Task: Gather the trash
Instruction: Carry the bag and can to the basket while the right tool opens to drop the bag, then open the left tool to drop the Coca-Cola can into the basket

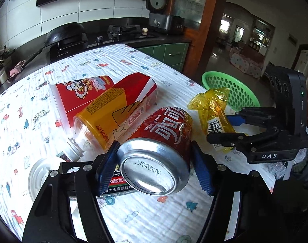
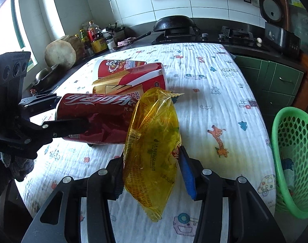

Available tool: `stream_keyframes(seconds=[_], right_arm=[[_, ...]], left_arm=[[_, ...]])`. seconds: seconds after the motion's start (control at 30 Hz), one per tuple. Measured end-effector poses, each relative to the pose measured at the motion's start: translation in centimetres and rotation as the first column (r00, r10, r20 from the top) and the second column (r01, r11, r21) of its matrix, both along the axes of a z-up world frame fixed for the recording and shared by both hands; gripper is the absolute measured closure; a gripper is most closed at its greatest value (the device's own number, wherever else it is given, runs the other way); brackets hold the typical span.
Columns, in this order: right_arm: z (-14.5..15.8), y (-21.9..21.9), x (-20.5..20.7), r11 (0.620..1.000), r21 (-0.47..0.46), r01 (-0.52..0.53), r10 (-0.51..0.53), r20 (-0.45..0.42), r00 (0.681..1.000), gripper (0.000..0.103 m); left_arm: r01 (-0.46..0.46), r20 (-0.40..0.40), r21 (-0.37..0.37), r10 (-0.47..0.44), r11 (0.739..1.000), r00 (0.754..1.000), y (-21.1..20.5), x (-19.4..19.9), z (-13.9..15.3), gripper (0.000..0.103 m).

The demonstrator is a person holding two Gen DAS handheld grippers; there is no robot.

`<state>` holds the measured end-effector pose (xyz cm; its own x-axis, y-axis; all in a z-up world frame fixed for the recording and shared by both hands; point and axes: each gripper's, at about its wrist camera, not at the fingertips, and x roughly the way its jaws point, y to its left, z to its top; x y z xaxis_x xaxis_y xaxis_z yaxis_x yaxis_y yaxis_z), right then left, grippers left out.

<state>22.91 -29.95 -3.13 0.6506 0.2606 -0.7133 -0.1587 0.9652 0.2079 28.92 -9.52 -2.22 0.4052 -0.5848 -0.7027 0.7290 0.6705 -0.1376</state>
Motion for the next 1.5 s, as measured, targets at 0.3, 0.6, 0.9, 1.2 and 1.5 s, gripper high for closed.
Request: stream_keyframes(seconds=[0.3, 0.6, 0.9, 1.2, 1.5], right_arm=[[2.0, -6.1, -3.7, 0.991, -0.023, 0.135, -0.134, 0.039, 0.99, 0.057], [1.6, -16.8, -5.7, 0.929, -0.089, 0.36, -0.36, 0.012, 0.933, 0.057], [-0.7, -24.8, -6.3, 0.871, -0.105, 0.479, -0.485, -0.033, 0.874, 0.055], [-1.4, -27.8, -7.6, 0.857, -0.059, 0.512, -0.513, -0.01, 0.858, 0.034], [-0.4, -27.9, -10.3, 0.844, -0.033, 0.536, -0.534, 0.042, 0.844, 0.017]], left_arm=[[-0.016, -0.016, -0.085, 0.015, 0.996, 1.0, -1.4, -2.2, 2.8, 0.035], [0.049, 0.01, -0.156, -0.048, 0.986, 0.999, -7.4, -3.5, 5.7, 0.035], [0.105, 0.004, -0.158, -0.106, 0.982, 0.994, -14.8, -3.3, 6.0, 0.035], [0.144, -0.025, -0.117, -0.148, 0.983, 0.989, -22.2, -2.2, 4.7, 0.035], [0.188, -0.046, -0.046, -0.19, 0.981, 0.981, -28.8, -1.8, 2.8, 0.035]])
